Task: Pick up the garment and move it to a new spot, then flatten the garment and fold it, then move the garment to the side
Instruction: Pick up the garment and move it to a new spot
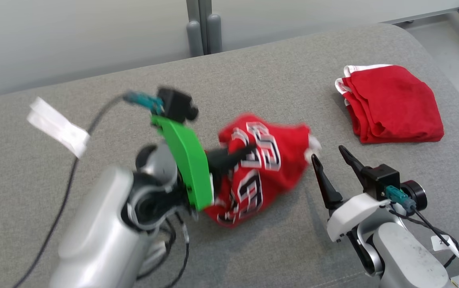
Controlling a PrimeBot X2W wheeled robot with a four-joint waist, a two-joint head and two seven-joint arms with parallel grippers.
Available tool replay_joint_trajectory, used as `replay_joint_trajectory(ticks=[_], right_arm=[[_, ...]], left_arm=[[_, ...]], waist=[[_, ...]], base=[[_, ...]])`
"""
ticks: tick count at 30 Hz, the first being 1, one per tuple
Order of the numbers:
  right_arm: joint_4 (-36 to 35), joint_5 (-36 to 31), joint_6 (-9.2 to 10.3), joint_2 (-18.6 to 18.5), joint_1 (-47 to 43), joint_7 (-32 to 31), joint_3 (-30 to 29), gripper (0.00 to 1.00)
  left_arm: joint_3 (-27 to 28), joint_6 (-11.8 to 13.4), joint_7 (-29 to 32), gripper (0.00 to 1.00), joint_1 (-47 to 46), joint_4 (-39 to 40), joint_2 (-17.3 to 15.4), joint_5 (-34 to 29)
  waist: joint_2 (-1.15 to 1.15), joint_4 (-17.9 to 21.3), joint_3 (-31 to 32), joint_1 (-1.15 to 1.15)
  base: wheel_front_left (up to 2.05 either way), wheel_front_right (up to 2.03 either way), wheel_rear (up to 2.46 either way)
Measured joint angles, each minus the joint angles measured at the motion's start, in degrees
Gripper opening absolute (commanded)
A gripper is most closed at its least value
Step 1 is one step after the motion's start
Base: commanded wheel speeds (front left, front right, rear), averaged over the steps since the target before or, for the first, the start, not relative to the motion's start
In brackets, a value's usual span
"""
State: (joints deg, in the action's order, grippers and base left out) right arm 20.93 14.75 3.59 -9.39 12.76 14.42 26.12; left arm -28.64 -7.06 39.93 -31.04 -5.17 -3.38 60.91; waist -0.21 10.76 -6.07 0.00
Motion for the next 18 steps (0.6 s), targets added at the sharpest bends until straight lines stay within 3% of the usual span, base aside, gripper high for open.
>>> replay_joint_trajectory(ticks=[8, 18], right_arm=[[-0.09, 0.75, 0.11, -1.27, -3.04, 0.0, -1.13, 1.0], [-0.54, 1.04, 0.04, -2.25, -3.24, 0.0, -2.25, 1.0]], left_arm=[[-4.63, 0.0, -0.73, 0.0, 14.37, -2.05, -6.36, -5.75], [-8.27, 0.01, -6.3, 0.0, 21.3, -1.79, -9.43, -14.91]], waist=[[0.0, -0.95, 0.39, 0.0], [0.0, -4.88, 0.81, 0.0]], base=[[0.0, 0.0, 0.0], [0.0, 0.0, 0.0]])
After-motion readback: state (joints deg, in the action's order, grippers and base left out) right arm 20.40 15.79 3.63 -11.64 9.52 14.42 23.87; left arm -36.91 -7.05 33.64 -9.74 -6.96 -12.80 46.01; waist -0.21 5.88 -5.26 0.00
